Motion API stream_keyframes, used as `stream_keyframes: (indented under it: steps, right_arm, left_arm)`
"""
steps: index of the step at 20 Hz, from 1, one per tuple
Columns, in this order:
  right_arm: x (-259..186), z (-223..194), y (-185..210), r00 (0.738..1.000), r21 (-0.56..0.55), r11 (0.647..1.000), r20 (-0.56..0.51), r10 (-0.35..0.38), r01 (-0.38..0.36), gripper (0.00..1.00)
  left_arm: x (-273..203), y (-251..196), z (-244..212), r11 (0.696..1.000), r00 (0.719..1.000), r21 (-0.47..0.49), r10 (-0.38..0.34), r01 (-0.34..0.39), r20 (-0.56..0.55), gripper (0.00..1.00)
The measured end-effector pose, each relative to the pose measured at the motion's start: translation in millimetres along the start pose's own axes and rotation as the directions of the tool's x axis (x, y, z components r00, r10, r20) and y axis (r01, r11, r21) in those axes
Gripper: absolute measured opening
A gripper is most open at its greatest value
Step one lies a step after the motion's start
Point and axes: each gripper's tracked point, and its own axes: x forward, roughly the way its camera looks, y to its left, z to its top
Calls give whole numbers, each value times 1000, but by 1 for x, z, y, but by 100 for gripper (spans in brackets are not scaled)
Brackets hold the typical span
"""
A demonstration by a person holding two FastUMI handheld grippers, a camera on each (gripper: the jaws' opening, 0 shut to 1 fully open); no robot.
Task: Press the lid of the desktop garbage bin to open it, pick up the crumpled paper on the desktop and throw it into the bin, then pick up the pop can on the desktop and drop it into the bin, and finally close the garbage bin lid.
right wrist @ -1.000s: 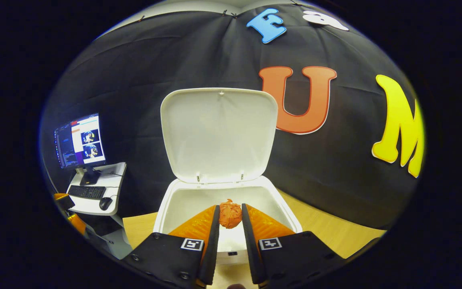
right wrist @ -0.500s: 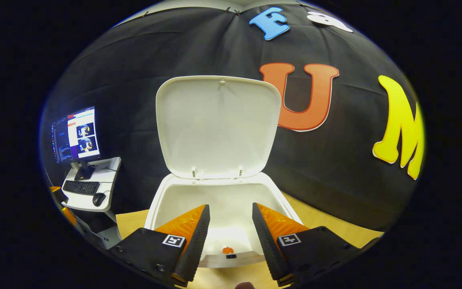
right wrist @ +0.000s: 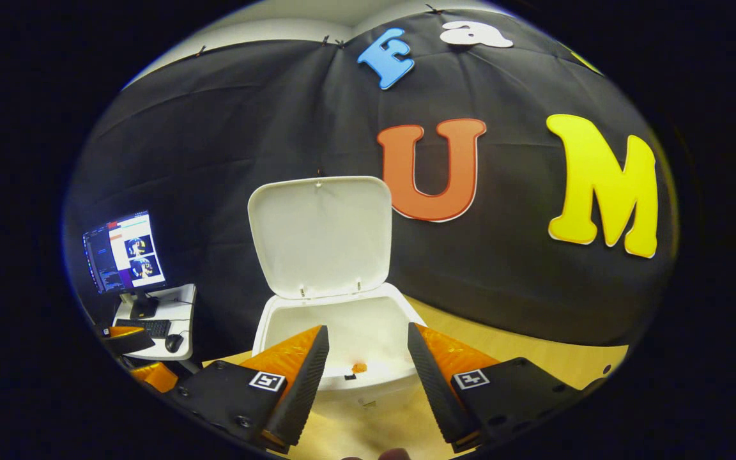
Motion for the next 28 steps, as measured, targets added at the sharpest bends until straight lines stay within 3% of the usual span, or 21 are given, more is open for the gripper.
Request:
stream_keyframes:
  steps: [4,5,7,12,18,23,28]
  right_arm:
    - [-49,15,-40,993,-6,997,93,-76,77,82]
    - [-60,17,-52,989,-7,994,109,-104,105,82]
    - [-82,16,-75,979,-4,987,133,-156,158,83]
    - [-132,-15,-137,951,24,956,101,-292,291,88]
    - [-204,-56,-202,894,57,895,46,-446,443,89]
    - [-247,-75,-228,858,83,855,13,-514,511,89]
    - [-288,-100,-255,808,77,804,-40,-588,590,89]
  left_arm:
    - [8,-39,-8,993,994,46,-112,112,3,96]
    - [9,-51,-10,988,989,52,-145,144,4,100]
    - [5,-72,-17,975,976,57,-216,215,10,95]
    - [12,-134,-51,933,935,70,-352,354,-34,95]
    - [19,-191,-81,874,880,100,-472,476,-57,96]
    - [28,-233,-120,842,844,74,-526,534,-105,96]
    - [53,-268,-158,843,838,49,-523,535,-158,96]
